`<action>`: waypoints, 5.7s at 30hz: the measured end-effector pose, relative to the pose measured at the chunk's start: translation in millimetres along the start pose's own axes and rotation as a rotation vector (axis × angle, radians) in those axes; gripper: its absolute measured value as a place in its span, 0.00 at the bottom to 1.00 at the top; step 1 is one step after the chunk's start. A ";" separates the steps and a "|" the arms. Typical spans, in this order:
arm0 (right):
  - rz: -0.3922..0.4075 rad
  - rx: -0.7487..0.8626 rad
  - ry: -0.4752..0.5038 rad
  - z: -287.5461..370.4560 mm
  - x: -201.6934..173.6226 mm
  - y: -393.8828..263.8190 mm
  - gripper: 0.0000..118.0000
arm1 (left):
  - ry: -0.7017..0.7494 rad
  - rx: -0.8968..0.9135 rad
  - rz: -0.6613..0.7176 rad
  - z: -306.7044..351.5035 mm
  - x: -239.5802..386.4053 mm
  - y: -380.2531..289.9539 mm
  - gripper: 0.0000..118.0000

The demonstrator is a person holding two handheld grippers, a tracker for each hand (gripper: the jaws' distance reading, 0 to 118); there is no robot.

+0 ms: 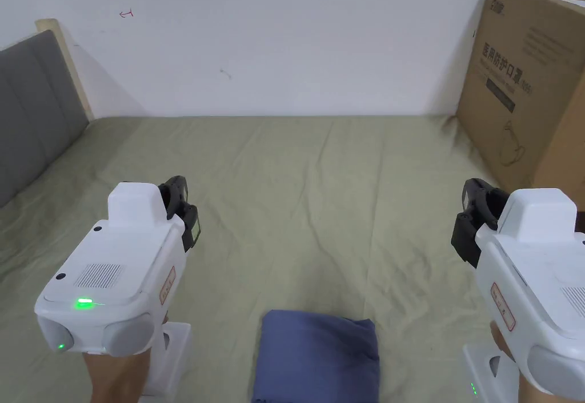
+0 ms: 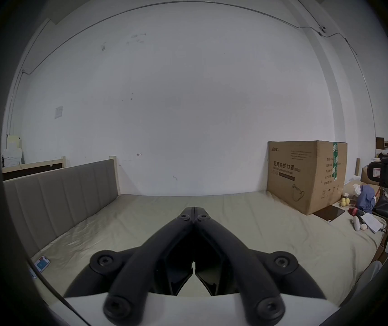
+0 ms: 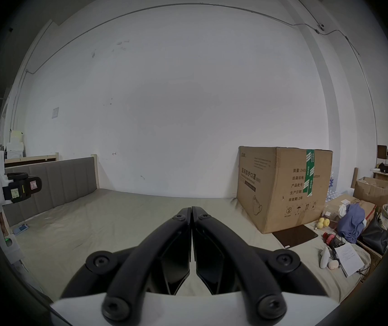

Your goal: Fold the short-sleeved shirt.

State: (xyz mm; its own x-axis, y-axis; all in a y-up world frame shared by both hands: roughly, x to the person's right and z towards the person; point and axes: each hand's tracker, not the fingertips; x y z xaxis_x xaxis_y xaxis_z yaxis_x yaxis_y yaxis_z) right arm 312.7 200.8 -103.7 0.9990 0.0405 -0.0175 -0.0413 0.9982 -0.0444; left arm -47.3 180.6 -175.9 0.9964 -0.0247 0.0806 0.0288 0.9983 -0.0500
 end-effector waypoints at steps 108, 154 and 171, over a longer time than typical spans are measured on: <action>-0.030 -0.368 0.136 -117.0 -116.1 -140.9 0.00 | 0.250 -1.176 0.174 -172.2 -375.0 -185.5 0.71; 0.028 0.036 -0.022 -16.5 8.2 32.8 0.00 | 0.069 0.081 -0.028 -21.5 31.0 20.2 0.00; 0.026 0.037 -0.019 3.4 -11.1 50.7 0.00 | 0.020 0.075 -0.024 -10.8 39.0 24.3 0.00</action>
State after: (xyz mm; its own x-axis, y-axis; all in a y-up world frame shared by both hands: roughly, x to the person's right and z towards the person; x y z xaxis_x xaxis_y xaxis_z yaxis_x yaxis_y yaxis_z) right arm 299.6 251.0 -102.3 0.9978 0.0670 0.0010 -0.0670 0.9977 -0.0074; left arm -6.9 203.3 -184.7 0.9969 -0.0495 0.0609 0.0480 0.9985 0.0263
